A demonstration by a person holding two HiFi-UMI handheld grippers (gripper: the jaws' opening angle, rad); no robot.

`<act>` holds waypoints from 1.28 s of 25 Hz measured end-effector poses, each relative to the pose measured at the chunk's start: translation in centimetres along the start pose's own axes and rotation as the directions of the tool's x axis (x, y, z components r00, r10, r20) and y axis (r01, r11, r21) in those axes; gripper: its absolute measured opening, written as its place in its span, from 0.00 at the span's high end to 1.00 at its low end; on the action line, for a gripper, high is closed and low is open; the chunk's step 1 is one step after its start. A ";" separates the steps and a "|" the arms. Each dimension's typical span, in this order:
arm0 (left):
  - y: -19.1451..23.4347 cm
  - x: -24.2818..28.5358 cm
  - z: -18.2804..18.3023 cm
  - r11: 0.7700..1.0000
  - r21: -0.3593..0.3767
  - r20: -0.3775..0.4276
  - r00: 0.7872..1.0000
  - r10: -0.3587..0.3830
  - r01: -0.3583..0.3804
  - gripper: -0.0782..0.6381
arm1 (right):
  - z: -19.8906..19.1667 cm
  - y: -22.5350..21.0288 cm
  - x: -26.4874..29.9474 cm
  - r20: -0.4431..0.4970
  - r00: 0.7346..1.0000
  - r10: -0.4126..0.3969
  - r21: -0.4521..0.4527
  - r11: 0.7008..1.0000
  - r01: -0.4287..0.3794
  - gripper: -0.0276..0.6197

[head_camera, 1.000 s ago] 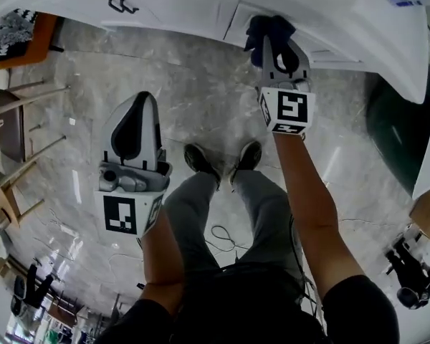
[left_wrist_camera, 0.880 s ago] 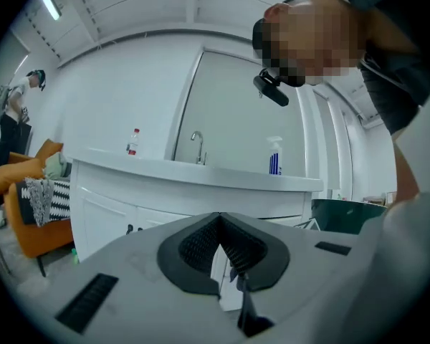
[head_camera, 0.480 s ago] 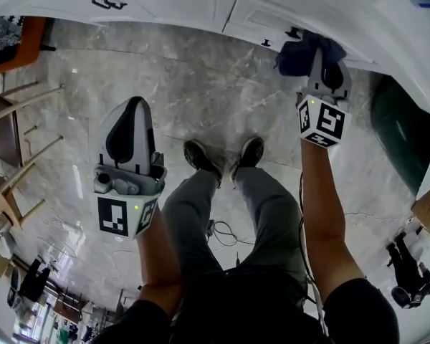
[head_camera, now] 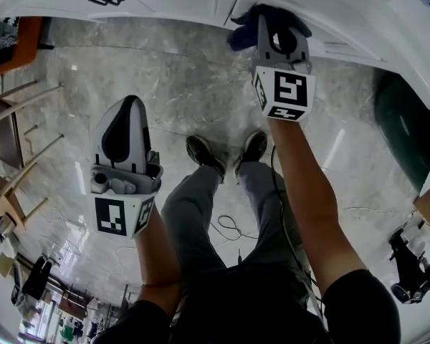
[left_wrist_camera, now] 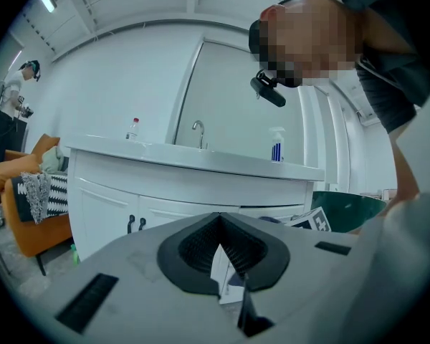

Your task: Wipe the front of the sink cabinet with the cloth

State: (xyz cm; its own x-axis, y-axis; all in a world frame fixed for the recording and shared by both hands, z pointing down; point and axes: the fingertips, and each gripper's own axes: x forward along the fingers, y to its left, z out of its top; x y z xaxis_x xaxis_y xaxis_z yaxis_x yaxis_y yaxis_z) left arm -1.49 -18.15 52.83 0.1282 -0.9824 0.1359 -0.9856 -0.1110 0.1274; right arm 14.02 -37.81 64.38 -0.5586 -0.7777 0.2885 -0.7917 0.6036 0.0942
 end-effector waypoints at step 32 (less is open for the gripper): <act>5.3 0.6 -4.5 0.997 0.009 0.134 0.988 0.076 -0.077 0.89 | -17.7 -3.8 1.0 -0.106 0.990 -0.090 -0.134 0.988 0.076 0.91</act>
State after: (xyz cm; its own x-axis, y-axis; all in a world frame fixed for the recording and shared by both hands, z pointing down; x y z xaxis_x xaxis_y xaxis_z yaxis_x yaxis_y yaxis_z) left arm -6.10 -18.61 57.97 0.0374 -0.9992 0.0119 -0.9935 -0.0359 0.1078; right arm 20.90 -37.77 81.17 -0.4557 -0.8060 0.3778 -0.7914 0.5611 0.2425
